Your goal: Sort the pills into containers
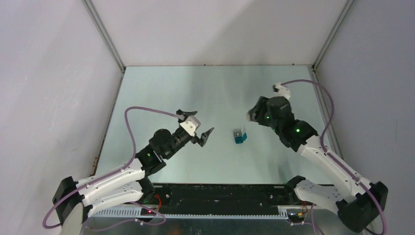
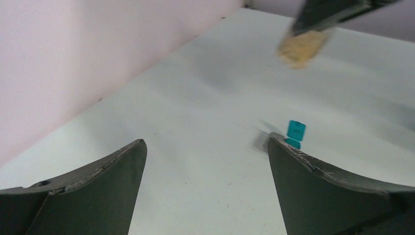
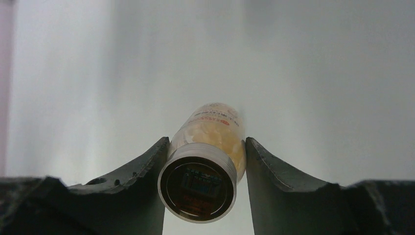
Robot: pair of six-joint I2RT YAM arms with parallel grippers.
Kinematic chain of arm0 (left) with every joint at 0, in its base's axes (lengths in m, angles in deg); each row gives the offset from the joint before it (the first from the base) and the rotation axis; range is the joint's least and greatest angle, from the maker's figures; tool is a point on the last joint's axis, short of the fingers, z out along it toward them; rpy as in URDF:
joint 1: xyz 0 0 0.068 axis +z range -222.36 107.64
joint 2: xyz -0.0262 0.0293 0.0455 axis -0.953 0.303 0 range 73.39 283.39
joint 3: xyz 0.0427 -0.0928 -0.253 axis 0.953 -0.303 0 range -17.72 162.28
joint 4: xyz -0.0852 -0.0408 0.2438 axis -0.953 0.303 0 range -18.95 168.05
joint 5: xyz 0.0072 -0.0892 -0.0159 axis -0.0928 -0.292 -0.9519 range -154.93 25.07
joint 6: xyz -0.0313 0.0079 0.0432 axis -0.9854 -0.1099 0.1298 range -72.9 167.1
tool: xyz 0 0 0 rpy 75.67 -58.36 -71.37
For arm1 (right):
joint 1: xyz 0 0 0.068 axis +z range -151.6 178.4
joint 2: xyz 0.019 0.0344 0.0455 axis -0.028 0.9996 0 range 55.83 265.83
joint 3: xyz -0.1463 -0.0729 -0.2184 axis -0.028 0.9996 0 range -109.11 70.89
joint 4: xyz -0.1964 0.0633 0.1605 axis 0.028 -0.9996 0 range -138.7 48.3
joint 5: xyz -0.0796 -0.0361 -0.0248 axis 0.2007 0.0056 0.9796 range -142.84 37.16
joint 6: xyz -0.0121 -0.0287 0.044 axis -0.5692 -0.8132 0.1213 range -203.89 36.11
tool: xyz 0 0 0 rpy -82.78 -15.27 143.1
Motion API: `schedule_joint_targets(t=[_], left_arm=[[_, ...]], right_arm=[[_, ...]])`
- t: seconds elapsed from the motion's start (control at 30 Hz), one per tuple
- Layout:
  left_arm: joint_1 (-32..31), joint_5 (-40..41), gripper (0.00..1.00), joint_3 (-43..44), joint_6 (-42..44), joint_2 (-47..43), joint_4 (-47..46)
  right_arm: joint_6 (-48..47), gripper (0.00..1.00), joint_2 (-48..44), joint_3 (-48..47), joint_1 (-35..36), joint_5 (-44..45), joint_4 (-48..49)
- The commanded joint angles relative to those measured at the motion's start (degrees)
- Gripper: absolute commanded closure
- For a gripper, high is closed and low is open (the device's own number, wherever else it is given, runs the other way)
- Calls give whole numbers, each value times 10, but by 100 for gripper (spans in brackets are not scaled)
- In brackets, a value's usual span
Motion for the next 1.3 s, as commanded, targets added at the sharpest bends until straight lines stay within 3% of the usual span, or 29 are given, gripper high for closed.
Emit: schedule_joint_targets(t=[0.0, 0.2, 0.63, 0.7, 0.93, 1.03, 1.27], left_arm=[[-1, 161, 1, -13, -86, -4, -91], [-2, 207, 1, 2, -112, 8, -72], [-1, 211, 1, 5, -150, 19, -51], [-1, 238, 1, 3, -169, 14, -54], [23, 269, 1, -4, -219, -4, -40], [38, 256, 0, 12, -249, -4, -8], [53, 173, 4, 46, -313, 30, 62]], right_arm=[[-19, 67, -37, 61, -109, 9, -20], [-19, 66, -15, 140, -247, -21, 3], [-20, 63, 121, 158, -264, 19, 50], [-21, 58, 128, 158, -264, 18, 56], [-57, 24, 98, 157, -263, 4, 63], [-71, 17, 65, 151, -265, 3, 57], [-90, 17, 11, 118, -262, -9, 13]])
